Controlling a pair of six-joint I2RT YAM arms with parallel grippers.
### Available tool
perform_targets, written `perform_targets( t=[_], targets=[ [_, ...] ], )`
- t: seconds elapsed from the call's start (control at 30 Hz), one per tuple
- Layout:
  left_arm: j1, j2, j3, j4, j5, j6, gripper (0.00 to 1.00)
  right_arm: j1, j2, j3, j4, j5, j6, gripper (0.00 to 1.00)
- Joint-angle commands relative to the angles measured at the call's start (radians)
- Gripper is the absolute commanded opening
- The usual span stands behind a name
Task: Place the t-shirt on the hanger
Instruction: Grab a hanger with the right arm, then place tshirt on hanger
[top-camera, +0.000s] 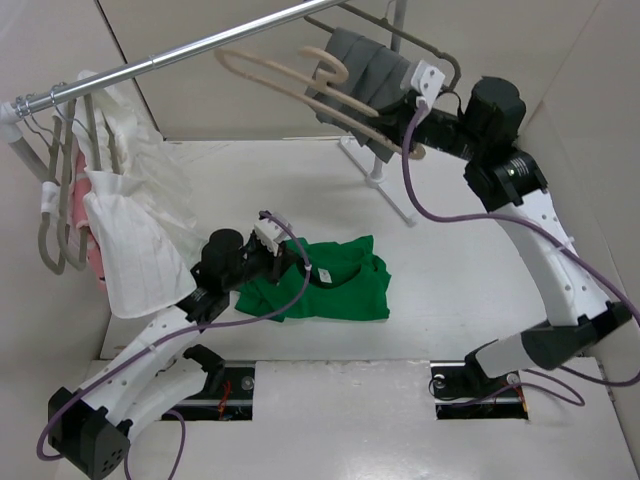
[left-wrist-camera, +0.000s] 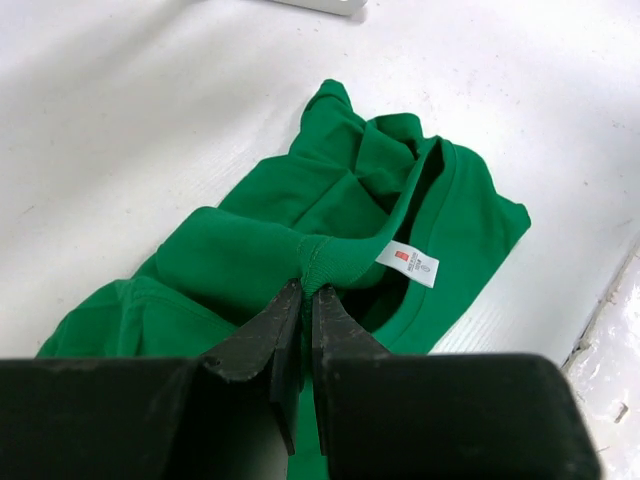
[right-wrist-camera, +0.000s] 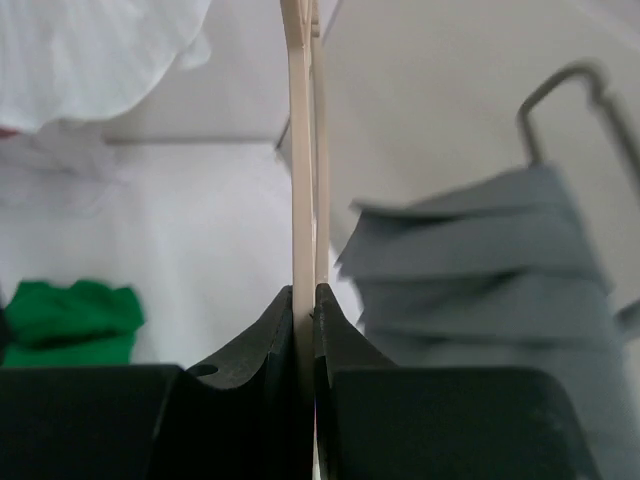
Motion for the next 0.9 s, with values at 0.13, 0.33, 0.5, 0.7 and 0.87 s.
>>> perform_targets(
  t=[0.13,0.33,0.5,0.7,0.87],
  targets=[
    [0.002,0.045,0.092,-0.01,-0.079,-0.063,0.0,-0.018,-0.318,-0.381,-0.271,0.115,-0.059,0.0],
    [0.002,0.163,0.195,-0.109,-0.19,-0.063,0.0,-0.027,-0.605,-0.585,-0.613,0.117,-0.06,0.0],
    [0.011,0.268,0.285,-0.191,-0.222,-0.051,0.0,-0.027,-0.734,-0.628,-0.79,0.127,-0.023,0.0],
    [0.011,0.324,0.319,-0.2,-0.231,-0.03,0.0,-0.027,-0.841,-0.644,-0.882,0.118,0.022,0.0],
    [0.011,0.324,0.352,-0.2,-0.198,0.001,0.0,-0.027,-0.887,-0.735,-0.807,0.132,0.046,0.0]
  ],
)
